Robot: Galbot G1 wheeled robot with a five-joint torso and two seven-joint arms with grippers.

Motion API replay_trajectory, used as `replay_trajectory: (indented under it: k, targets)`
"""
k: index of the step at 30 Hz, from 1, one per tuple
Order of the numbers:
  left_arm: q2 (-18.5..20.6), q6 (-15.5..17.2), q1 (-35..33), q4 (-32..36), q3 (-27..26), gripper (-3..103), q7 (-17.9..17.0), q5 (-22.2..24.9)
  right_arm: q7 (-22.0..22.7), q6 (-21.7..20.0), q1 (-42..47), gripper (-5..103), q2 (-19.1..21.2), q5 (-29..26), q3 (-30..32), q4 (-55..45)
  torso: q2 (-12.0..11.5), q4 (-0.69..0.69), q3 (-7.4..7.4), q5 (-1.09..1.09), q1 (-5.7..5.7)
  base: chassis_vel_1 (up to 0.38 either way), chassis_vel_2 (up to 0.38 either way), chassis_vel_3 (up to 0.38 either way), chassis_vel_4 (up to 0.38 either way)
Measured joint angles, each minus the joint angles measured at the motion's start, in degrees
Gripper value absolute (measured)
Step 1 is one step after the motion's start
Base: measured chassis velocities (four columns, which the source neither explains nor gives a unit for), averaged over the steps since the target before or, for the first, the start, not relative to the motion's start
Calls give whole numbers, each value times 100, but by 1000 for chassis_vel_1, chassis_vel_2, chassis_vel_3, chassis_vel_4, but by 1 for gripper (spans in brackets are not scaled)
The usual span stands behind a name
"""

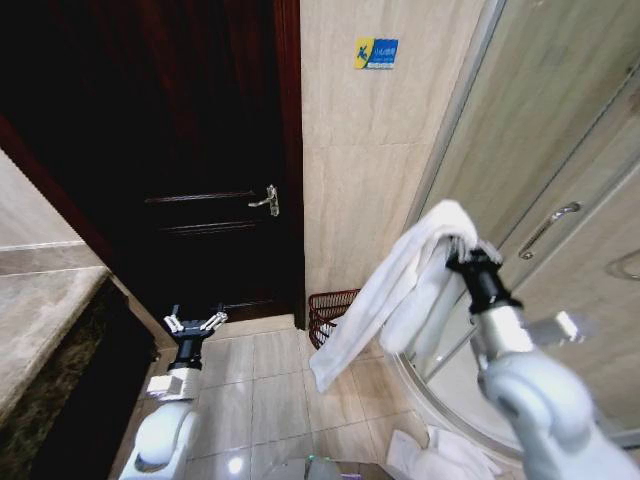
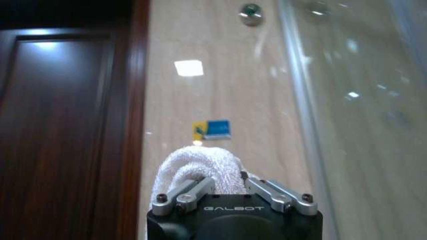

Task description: Discard the used towel into the hamper.

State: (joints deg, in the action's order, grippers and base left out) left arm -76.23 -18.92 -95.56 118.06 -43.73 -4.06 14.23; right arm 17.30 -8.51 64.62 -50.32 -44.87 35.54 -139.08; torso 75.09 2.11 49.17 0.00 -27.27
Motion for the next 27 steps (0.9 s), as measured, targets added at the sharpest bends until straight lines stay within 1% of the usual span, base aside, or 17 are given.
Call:
replay_trajectory:
  k: [1, 2, 5, 6, 8, 9, 10, 12, 13, 17, 18, 19, 21, 22, 25, 26, 27]
  targets:
    - [-3, -6, -31, 42, -43, 100, 16, 50, -52, -18, -215, 8, 167, -133, -3, 95, 0, 0, 0, 2, 0, 0, 0, 0, 0]
    - [-3, -6, -31, 42, -43, 100, 16, 50, -52, -18, -215, 8, 167, -133, -3, 95, 0, 0, 0, 2, 0, 0, 0, 0, 0]
    - [-45, -75, -80, 66, -79, 100, 51, 184, -57, -131, -912, 8, 636, -750, -69, 347, 0, -1, 0, 0, 0, 0, 0, 0, 0]
    - [-45, -75, -80, 66, -79, 100, 51, 184, -57, -131, -912, 8, 636, -750, -69, 347, 0, -1, 0, 0, 0, 0, 0, 0, 0]
    - [-116, -140, -83, 53, -67, 100, 77, 205, 5, -221, -1388, 8, 950, -1182, -85, 503, 0, -1, 1, 2, 0, 0, 0, 0, 0]
    - [-116, -140, -83, 53, -67, 100, 77, 205, 5, -221, -1388, 8, 950, -1182, -85, 503, 0, -1, 1, 2, 0, 0, 0, 0, 0]
    - [-144, -163, -89, 51, -60, 100, 87, 210, 49, -252, -1638, 8, 1098, -1379, -89, 588, 0, -2, 1, 1, 0, 0, 0, 0, 0]
    - [-236, -212, -136, 56, -55, 100, 127, 219, 176, -306, -2291, 8, 1535, -1894, -112, 864, 0, -1, 0, 0, 0, 0, 0, 0, 0]
    - [-236, -212, -136, 56, -55, 100, 127, 219, 176, -306, -2291, 8, 1535, -1894, -112, 864, 0, -1, 0, 0, 0, 0, 0, 0, 0]
    - [-432, -212, -259, 77, -102, 100, 268, 315, 205, -329, -3152, 8, 2401, -2758, -207, 1483, 0, -2, 0, 3, 0, 0, 0, 0, 0]
    - [-432, -212, -259, 77, -102, 100, 268, 315, 205, -329, -3152, 8, 2401, -2758, -207, 1483, 0, -2, 0, 3, 0, 0, 0, 0, 0]
    - [-512, -217, -297, 77, -153, 100, 351, 318, 151, -358, -3494, 8, 2691, -3082, -270, 1716, 0, -2, 0, 2, 0, 0, 0, 0, 0]
    - [-586, -236, -340, 48, -266, 100, 459, 336, 13, -426, -4179, 8, 3076, -3583, -433, 2084, 0, -2, 0, 1, 0, 0, 0, 0, 0]
    - [-586, -236, -340, 48, -266, 100, 459, 336, 13, -426, -4179, 8, 3076, -3583, -433, 2084, 0, -2, 0, 1, 0, 0, 0, 0, 0]
    - [-609, -284, -329, -45, -405, 100, 538, 354, -120, -526, -5222, 8, 3291, -3923, -992, 2468, 1, -4, -2, -1, 2, 0, 0, 0, 0]
    - [-609, -284, -329, -45, -405, 100, 538, 354, -120, -526, -5222, 8, 3291, -3923, -992, 2468, 1, -4, -2, -1, 2, 0, 0, 0, 0]
    - [-610, -303, -311, -83, -456, 100, 570, 354, -135, -559, -5659, 8, 3293, -3983, -1341, 2588, 1, -4, -1, 0, 2, 0, 0, 0, 0]
